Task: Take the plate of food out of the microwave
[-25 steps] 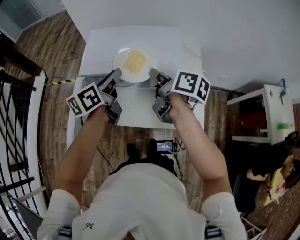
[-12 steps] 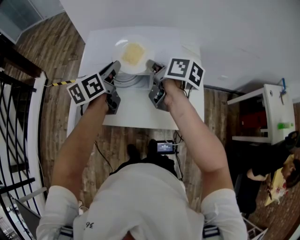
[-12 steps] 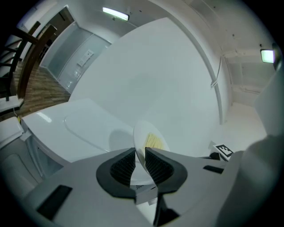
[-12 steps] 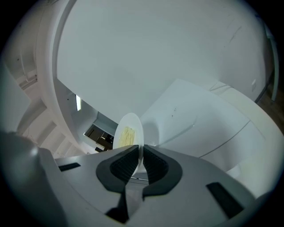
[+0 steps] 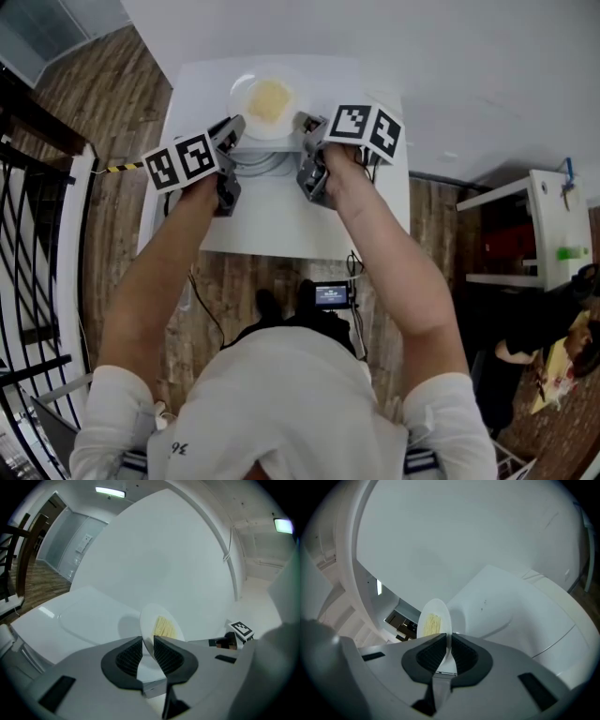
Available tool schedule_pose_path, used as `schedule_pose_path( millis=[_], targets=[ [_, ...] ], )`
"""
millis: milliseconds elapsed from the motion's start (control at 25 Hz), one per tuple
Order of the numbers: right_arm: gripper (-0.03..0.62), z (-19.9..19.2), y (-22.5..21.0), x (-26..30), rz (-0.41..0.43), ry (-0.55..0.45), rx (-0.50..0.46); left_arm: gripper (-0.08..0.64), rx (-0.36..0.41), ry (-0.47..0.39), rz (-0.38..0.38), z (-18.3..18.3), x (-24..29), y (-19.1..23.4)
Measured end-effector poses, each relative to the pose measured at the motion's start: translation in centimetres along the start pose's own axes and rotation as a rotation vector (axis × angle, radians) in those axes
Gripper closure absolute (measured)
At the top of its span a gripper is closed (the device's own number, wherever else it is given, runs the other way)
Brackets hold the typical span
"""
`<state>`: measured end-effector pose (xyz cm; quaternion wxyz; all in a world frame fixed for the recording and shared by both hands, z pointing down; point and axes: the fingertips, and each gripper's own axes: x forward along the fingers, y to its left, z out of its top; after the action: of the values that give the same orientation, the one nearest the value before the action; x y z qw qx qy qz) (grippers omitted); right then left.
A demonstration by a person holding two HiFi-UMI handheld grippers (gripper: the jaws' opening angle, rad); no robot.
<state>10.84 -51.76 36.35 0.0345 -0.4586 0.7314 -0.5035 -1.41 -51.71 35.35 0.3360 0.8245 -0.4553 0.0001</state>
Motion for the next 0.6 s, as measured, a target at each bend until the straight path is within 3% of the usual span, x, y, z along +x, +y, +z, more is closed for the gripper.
schedule_pose_path(
  millis=[600],
  targets=[
    [0.563, 0.7, -1.2, 1.2, -0.089, 0.004, -0.034, 0.502, 0.027, 0.088, 0.064, -0.1, 1.3, 0.4]
  ],
)
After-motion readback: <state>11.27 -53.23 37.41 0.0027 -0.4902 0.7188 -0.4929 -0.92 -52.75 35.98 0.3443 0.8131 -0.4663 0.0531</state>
